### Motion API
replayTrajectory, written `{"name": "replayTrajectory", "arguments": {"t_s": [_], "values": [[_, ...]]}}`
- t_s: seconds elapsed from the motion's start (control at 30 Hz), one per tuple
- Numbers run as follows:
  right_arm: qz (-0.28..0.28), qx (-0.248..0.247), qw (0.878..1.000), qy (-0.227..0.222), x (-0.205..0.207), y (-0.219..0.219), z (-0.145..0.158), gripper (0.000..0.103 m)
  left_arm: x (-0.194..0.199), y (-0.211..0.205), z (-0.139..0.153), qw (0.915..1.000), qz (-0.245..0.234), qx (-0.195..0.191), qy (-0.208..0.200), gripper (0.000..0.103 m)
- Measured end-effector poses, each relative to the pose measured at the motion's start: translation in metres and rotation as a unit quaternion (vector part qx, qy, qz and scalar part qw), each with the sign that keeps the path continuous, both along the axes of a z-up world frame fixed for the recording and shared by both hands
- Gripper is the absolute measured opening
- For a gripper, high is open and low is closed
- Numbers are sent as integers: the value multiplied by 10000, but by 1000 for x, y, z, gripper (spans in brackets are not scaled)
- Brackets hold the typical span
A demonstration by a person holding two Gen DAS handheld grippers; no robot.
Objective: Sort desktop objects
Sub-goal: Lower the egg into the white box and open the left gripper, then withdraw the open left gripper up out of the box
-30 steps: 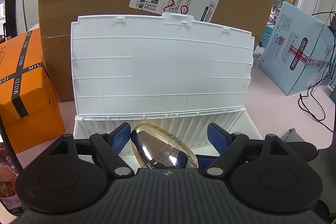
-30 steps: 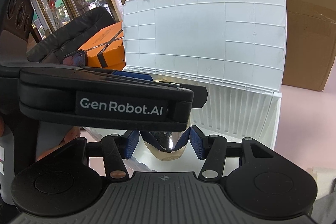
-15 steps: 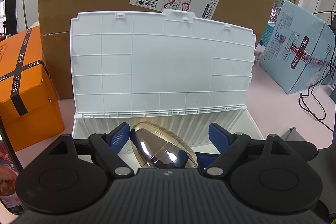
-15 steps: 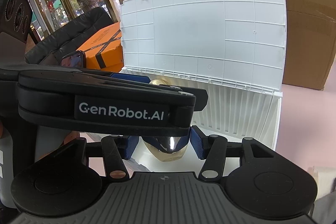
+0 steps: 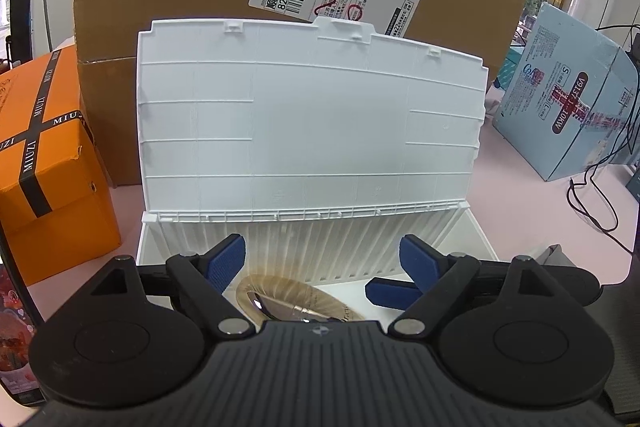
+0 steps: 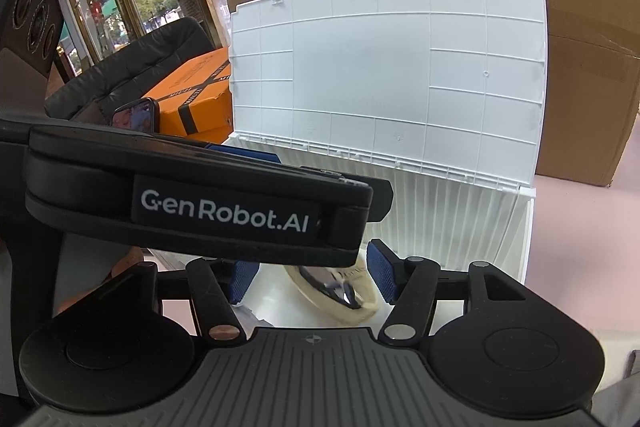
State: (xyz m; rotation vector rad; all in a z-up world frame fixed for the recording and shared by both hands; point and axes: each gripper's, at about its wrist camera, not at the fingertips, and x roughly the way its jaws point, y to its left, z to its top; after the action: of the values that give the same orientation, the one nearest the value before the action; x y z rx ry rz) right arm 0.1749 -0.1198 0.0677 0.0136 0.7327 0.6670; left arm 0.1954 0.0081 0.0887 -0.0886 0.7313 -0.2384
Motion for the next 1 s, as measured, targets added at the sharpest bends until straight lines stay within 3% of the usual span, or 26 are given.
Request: {"name": "replayTrajectory", "arguments": {"t_s": [0.3, 0.47, 0.53, 0.63, 0.8, 1.0], "values": [[-8, 23, 9999, -149, -1, -1, 0, 61, -2, 1, 3, 9999, -59, -115, -48, 85], [-100, 119, 9986, -513, -6, -2, 4, 71, -8, 8, 14, 9990, 2, -401, -204, 94], [-312, 107, 9966, -756, -9, -4, 8, 91, -13, 11, 21, 9981, 46, -519, -338, 101], [-596, 411, 9896, -1240, -15, -14, 14, 103, -21, 15, 29, 9959, 144, -647, -614, 103], [-639, 1075, 9813, -1461, -20, -32, 25, 103, -24, 17, 34, 9942, 229, -736, -744, 103], [-827, 785, 9744, -1940, -26, -33, 31, 103, -24, 13, 31, 9936, 412, -649, -828, 103]]}}
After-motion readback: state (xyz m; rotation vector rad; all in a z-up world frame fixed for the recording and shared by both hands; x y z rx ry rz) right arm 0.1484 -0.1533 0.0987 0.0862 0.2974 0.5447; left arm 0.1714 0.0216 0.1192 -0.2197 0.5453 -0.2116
